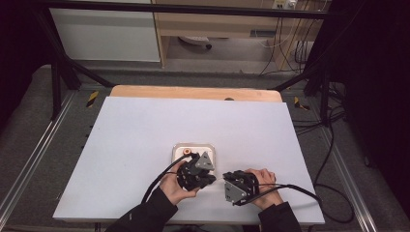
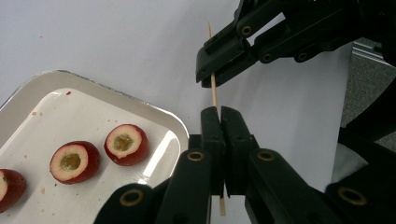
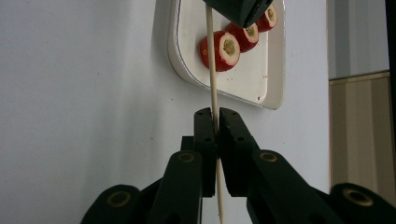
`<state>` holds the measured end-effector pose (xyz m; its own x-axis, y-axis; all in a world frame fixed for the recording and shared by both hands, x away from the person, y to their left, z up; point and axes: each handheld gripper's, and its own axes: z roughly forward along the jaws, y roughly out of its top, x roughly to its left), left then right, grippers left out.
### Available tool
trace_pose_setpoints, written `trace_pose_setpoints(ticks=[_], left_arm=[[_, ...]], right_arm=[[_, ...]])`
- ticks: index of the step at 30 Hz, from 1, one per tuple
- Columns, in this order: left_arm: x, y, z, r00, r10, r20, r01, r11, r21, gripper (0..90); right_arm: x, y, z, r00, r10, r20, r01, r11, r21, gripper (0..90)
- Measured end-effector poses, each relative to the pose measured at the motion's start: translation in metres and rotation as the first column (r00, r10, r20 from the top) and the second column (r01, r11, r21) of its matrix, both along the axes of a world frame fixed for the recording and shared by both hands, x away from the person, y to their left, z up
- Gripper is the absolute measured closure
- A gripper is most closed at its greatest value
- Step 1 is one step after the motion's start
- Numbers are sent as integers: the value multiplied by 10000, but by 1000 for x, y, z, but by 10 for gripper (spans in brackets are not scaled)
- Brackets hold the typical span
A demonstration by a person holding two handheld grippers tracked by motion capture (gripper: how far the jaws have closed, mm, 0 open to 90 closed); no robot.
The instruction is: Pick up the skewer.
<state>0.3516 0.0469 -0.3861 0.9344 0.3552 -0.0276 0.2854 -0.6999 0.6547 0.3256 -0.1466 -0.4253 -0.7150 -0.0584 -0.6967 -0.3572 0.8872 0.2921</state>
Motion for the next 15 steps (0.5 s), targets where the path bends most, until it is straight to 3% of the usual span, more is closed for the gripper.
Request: trace_pose_setpoints(ticks=[3,11,13,14,15], left_arm=[[0,0,0,10000,-3,8,3,10000,-4,888],[4,1,0,9999,4,-151,-5,10000,-63,869],[7,1,2,9992,66,-382,-61,9999,125,776],[10,0,2,9976,168,-673,-138,9989,446,736],[10,0,2,9976,168,-673,-138,9989,446,705]], right_arm=[[0,0,1,9998,158,150,-153,9994,-304,884],[-1,0,1,9987,326,392,-303,9979,-573,892],[-2,0,2,9982,304,519,-264,9966,-776,892],[-3,2,2,9966,285,767,-189,9922,-1235,892],[-3,2,3,9956,342,875,-224,9909,-1328,892]])
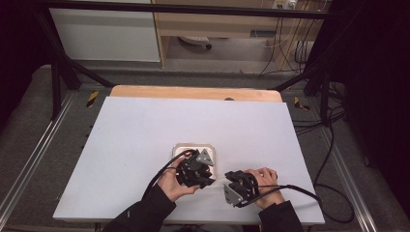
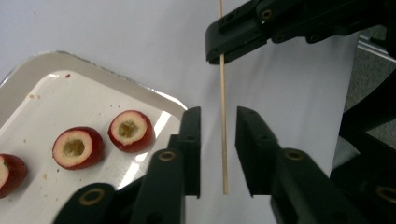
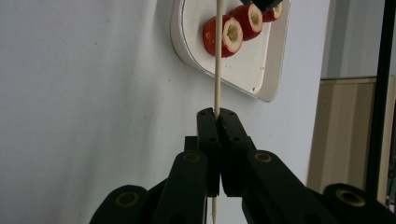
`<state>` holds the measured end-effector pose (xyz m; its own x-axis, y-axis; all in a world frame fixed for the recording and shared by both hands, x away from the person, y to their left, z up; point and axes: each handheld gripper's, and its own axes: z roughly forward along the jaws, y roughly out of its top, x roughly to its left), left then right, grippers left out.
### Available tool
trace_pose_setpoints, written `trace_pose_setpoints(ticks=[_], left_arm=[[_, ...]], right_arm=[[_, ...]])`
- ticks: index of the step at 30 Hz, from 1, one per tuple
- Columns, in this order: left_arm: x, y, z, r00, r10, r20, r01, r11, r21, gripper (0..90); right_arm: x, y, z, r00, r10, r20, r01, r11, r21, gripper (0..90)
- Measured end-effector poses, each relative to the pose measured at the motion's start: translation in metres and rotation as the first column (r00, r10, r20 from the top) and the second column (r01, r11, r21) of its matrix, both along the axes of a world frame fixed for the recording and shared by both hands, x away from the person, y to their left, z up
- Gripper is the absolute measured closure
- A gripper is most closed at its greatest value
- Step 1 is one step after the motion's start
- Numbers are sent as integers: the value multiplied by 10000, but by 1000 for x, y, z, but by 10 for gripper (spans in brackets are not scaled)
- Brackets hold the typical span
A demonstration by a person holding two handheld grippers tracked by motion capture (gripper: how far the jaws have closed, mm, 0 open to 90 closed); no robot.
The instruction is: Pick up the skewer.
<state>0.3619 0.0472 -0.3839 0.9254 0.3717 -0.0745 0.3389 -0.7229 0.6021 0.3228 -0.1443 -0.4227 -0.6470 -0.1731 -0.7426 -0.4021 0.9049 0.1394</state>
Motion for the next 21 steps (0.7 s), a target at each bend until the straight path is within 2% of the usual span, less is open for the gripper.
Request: trace_pose_setpoints(ticks=[1,2,4,5,6,7,8,9,14,15,16,18,19,21], left_arm=[[3,-2,0,9997,-8,-235,16,9994,344,687],[3,-2,0,9997,-8,-235,16,9994,344,677],[4,-4,0,9996,-73,-277,93,9972,744,671],[5,-8,-1,9992,-62,-407,103,9949,1005,677],[5,-8,-1,9992,-62,-407,103,9949,1005,687],[5,-11,-2,9991,-114,-398,163,9921,1245,710],[5,-11,-2,9991,-114,-398,163,9921,1245,724],[5,-14,-3,9992,-97,-397,154,9893,1452,742],[6,-17,-6,9985,-92,-533,179,9861,1650,809],[5,-18,-7,9985,-106,-528,195,9849,1722,845],[4,-18,-7,9986,-56,-524,145,9850,1721,869],[4,-18,-7,9988,-39,-491,128,9831,1826,878],[3,-19,-8,9991,63,-412,18,9809,1946,881],[3,-19,-8,9993,78,-360,-7,9810,1942,886]], right_arm=[[1,1,1,9998,133,113,-132,9999,-106,891],[1,2,1,9997,132,190,-129,9998,-163,892],[1,4,1,9994,169,297,-161,9995,-276,891],[1,7,2,9981,323,526,-294,9981,-546,891],[1,7,2,9981,323,526,-294,9981,-546,891],[1,11,3,9971,461,598,-420,9968,-685,891],[1,13,3,9958,578,705,-518,9951,-837,891],[1,15,4,9953,658,705,-594,9942,-893,891],[-1,20,5,9920,867,914,-750,9894,-1245,890],[-3,21,5,9921,799,964,-652,9870,-1471,890],[-3,22,5,9906,943,989,-784,9850,-1534,890],[-3,24,5,9897,1006,1021,-819,9815,-1732,889],[-4,24,4,9898,1010,1009,-833,9825,-1665,889],[-5,25,4,9898,937,1077,-730,9806,-1819,888]])
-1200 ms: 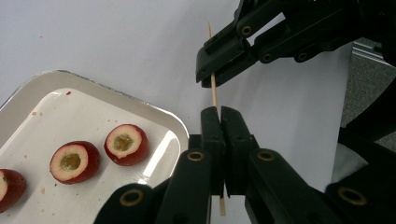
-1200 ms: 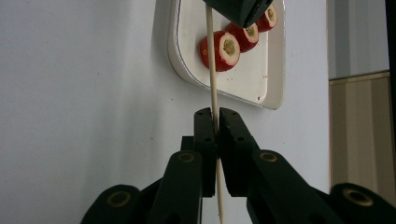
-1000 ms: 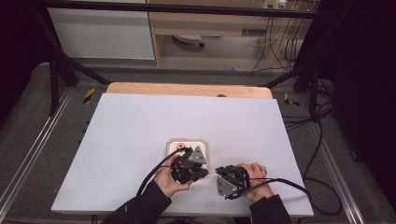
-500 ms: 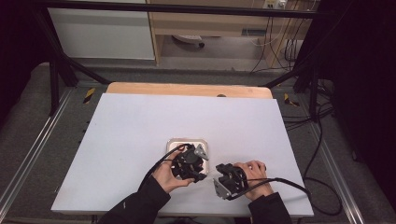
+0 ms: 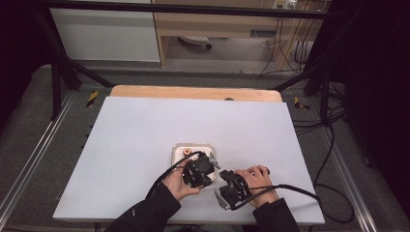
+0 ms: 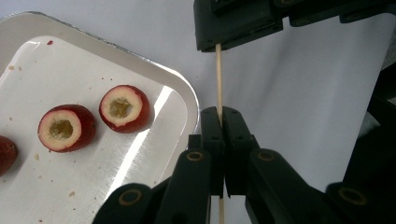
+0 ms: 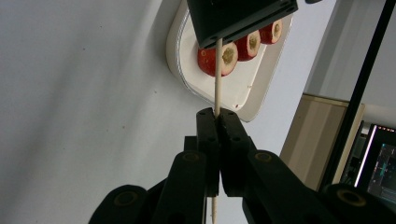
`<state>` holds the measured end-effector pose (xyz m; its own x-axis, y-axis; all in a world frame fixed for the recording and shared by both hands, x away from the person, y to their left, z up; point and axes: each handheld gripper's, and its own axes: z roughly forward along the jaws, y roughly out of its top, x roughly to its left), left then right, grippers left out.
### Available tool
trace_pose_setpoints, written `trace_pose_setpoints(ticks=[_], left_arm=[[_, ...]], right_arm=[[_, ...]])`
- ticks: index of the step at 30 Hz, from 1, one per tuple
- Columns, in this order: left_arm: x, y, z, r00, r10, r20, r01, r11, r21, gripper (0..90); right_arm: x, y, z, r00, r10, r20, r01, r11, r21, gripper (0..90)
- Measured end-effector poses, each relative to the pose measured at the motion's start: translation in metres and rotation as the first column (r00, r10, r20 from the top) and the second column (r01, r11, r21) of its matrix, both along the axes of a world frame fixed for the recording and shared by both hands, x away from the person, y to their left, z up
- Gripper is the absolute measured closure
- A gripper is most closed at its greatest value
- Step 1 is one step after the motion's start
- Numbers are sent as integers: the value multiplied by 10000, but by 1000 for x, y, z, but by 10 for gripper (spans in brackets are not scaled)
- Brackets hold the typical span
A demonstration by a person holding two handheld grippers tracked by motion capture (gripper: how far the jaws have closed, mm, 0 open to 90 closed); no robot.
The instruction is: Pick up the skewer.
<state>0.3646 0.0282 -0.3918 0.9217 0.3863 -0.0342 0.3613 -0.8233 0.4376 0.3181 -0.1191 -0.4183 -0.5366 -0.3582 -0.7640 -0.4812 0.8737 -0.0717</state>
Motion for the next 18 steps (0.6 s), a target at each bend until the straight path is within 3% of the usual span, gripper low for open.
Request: trace_pose_setpoints(ticks=[7,8,9,11,12,13,15,16,18], left_arm=[[-1,3,-2,9999,137,96,-135,9998,-170,888],[-2,4,-2,9997,215,143,-213,9996,-181,889],[-2,6,-2,9997,186,166,-183,9996,-192,889],[-3,10,-2,9995,222,244,-214,9993,-305,888],[-4,15,-1,9988,320,380,-306,9989,-368,888],[-4,15,-1,9988,320,380,-306,9989,-368,888],[-5,22,-1,9976,428,538,-406,9983,-415,888],[-5,28,-1,9967,527,611,-503,9979,-401,888],[-4,34,-3,9955,679,668,-650,9969,-443,888]], right_arm=[[1,1,0,9999,-112,-57,113,9996,271,866],[2,0,1,9994,-339,-103,343,9987,386,789],[2,0,1,9994,-339,-103,343,9987,386,789],[6,-3,3,9968,-739,-290,764,9924,962,656],[9,-7,5,9898,-1267,-644,1359,9763,1684,562],[9,-7,5,9898,-1267,-644,1359,9763,1684,562],[11,-11,8,9766,-1766,-1229,2045,9395,2747,471],[15,-16,12,9607,-2195,-1699,2667,8996,3459,386],[18,-21,16,9373,-2636,-2279,3379,8474,4096,343]])
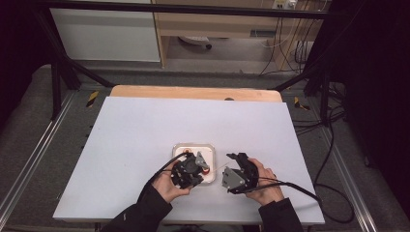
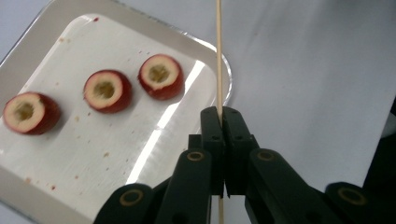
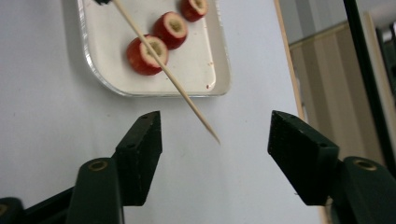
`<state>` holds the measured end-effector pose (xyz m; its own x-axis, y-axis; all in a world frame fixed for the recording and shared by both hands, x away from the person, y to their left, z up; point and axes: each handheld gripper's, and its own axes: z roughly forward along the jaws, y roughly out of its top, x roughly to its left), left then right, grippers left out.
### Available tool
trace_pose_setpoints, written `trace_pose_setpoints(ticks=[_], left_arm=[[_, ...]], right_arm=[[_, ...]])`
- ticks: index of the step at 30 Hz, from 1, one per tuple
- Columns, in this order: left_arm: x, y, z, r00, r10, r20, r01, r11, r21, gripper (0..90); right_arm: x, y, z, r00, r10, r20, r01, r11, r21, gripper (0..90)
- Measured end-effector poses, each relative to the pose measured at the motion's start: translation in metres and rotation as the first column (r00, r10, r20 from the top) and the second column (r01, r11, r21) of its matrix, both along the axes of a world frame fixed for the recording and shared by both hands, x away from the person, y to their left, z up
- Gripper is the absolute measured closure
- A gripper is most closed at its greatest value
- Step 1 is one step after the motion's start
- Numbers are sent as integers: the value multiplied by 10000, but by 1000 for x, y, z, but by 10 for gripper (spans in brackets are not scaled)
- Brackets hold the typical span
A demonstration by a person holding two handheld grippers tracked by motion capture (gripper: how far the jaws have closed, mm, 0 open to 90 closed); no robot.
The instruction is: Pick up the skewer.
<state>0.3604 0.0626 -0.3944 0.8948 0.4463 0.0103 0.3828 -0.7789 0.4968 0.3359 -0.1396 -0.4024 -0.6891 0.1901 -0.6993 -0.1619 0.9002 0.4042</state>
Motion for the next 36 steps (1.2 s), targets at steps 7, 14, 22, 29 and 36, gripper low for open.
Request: trace_pose_setpoints(ticks=[7,14,22,29,36], left_arm=[[-4,20,-3,9987,405,313,-393,9985,-373,888],[-13,50,-7,9911,1085,776,-979,9867,-1296,887],[-26,84,-15,9682,2129,1313,-1766,9535,-2441,886],[-30,96,-22,9596,2454,1374,-2008,9398,-2766,886],[-32,105,-26,9550,2690,1254,-2206,9260,-3065,886]], right_arm=[[9,-15,6,9823,-1199,-1438,1453,9726,1815,232],[20,-30,-3,9220,-2173,-3205,3072,9144,2636,154],[32,-36,-4,8274,-2595,-4981,4492,8382,3093,58],[38,-30,1,7762,-2586,-5750,5060,7995,3236,28],[44,-10,7,7325,-2642,-6274,5284,8017,2793,20]])
